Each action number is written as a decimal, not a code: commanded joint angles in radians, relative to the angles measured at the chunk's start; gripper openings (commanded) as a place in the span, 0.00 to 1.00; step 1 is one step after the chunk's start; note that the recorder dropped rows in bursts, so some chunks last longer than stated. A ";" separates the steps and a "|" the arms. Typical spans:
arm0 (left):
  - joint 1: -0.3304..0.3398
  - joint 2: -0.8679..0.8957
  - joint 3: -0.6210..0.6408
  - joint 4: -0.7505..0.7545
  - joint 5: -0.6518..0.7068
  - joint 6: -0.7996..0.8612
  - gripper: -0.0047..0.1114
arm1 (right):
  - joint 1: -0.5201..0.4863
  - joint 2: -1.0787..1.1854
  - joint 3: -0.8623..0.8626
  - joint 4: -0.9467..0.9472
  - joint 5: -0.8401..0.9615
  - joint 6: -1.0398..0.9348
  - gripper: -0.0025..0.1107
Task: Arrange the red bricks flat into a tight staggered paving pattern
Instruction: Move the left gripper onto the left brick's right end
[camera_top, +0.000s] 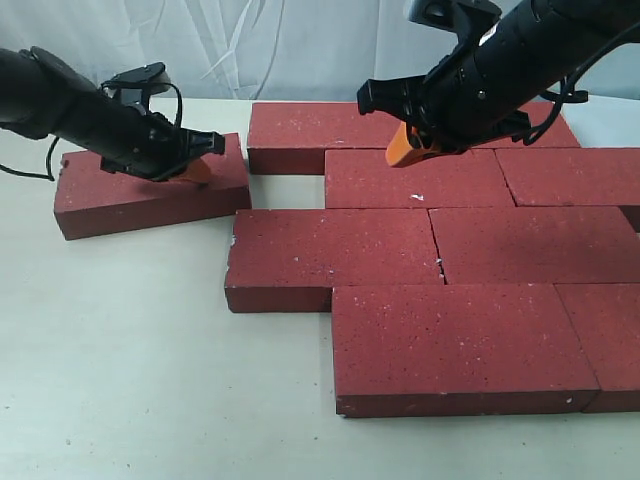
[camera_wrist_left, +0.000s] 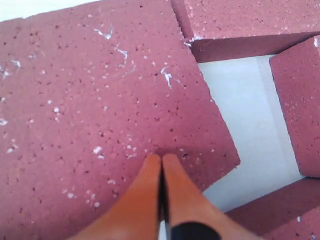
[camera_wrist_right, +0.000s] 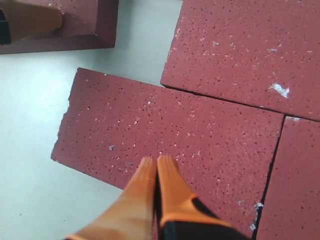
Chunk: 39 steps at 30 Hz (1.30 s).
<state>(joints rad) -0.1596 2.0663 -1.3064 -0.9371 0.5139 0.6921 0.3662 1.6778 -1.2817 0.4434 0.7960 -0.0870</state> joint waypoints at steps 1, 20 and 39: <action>-0.002 0.005 -0.004 0.035 0.054 0.003 0.04 | -0.006 -0.011 0.002 0.000 -0.009 -0.008 0.01; -0.003 0.005 -0.121 0.118 0.101 -0.002 0.04 | -0.006 -0.011 0.002 0.000 -0.009 -0.008 0.01; -0.029 0.005 -0.121 0.064 0.022 0.001 0.04 | -0.006 -0.011 0.002 0.000 -0.015 -0.008 0.01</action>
<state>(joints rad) -0.1800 2.0701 -1.4228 -0.9003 0.5358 0.6921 0.3662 1.6778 -1.2817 0.4434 0.7923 -0.0870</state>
